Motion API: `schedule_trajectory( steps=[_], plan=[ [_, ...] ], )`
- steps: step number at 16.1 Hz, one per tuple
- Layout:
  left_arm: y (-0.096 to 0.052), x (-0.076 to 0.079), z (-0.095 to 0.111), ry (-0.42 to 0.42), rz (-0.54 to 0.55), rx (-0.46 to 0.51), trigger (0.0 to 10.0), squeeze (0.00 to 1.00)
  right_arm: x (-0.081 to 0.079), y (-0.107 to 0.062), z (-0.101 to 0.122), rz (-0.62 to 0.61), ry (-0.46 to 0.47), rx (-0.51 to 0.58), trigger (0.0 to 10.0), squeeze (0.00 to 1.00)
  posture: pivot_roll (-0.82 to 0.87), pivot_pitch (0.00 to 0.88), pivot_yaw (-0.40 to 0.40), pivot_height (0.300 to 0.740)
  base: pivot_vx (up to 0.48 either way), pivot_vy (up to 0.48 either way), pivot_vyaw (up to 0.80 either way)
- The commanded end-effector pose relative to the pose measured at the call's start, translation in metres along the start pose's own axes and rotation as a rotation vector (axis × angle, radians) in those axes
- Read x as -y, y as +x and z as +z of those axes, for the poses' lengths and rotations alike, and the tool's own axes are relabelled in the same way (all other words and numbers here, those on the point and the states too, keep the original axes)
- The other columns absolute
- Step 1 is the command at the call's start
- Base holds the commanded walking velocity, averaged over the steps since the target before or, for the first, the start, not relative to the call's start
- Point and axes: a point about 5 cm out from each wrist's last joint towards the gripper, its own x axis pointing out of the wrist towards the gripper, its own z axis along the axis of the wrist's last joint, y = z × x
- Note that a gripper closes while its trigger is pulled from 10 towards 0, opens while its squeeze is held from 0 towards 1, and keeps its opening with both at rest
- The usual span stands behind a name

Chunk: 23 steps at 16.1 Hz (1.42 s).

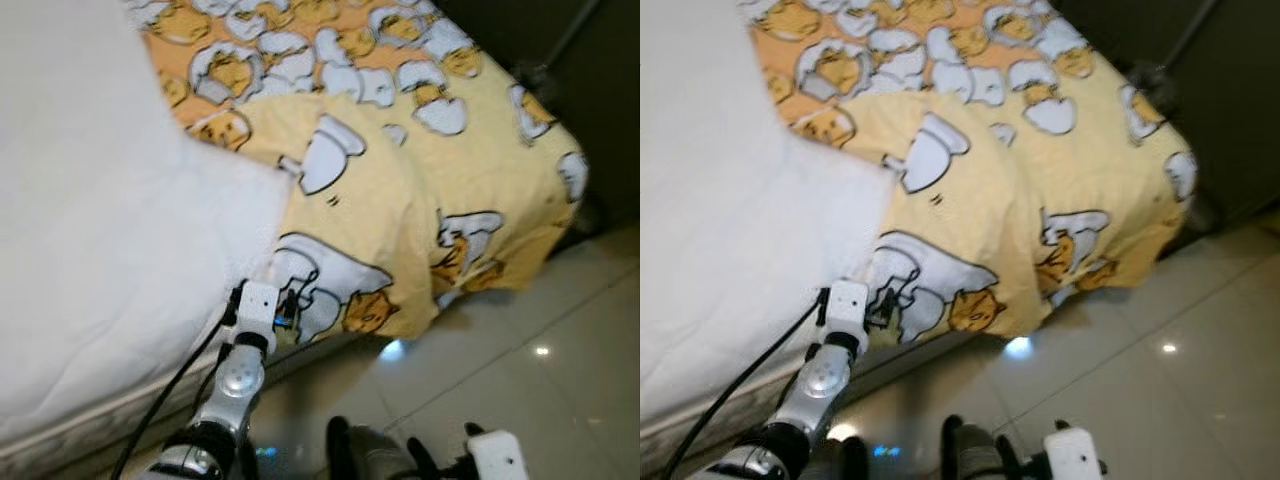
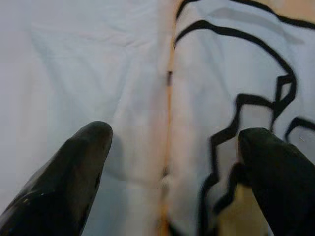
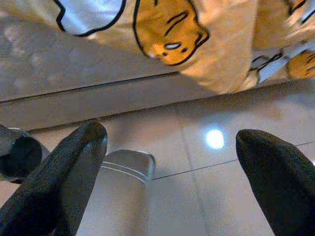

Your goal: Clean up the room

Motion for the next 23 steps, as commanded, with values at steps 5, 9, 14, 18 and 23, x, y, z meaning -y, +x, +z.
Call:
schedule_trajectory(
  steps=[5, 9, 14, 18, 23],
  plan=[
    [0.001, 0.013, -0.003, -0.012, -0.055, -0.048, 10.0, 0.00, 0.003, -0.009, -0.014, -0.044, -0.001, -0.037, 10.0, 0.00, -0.21, 0.257, -0.075, 0.740, 0.000, 0.000, 0.00],
    [0.002, 0.036, 0.004, -0.047, -0.125, -0.039, 10.0, 0.00, 0.007, -0.014, -0.017, -0.063, -0.010, -0.048, 10.0, 0.00, -0.23, 0.260, -0.082, 0.740, 0.000, 0.000, 0.00],
    [-0.002, 0.050, -0.013, -0.046, -0.165, -0.206, 10.0, 0.00, 0.008, -0.014, -0.021, -0.053, -0.016, -0.063, 10.0, 0.00, -0.24, 0.258, -0.080, 0.740, 0.000, 0.000, 0.00],
    [0.003, 0.049, -0.012, -0.063, -0.143, -0.271, 0.0, 0.00, 0.010, -0.013, -0.019, -0.053, -0.023, -0.061, 10.0, 0.00, -0.26, 0.252, -0.091, 0.740, 0.000, 0.000, 0.00],
    [0.015, 0.029, -0.007, -0.137, -0.021, -0.336, 0.0, 0.00, 0.013, -0.015, -0.019, -0.058, -0.033, -0.069, 10.0, 0.00, -0.27, 0.253, -0.094, 0.740, 0.000, 0.000, 0.00]
  ],
)
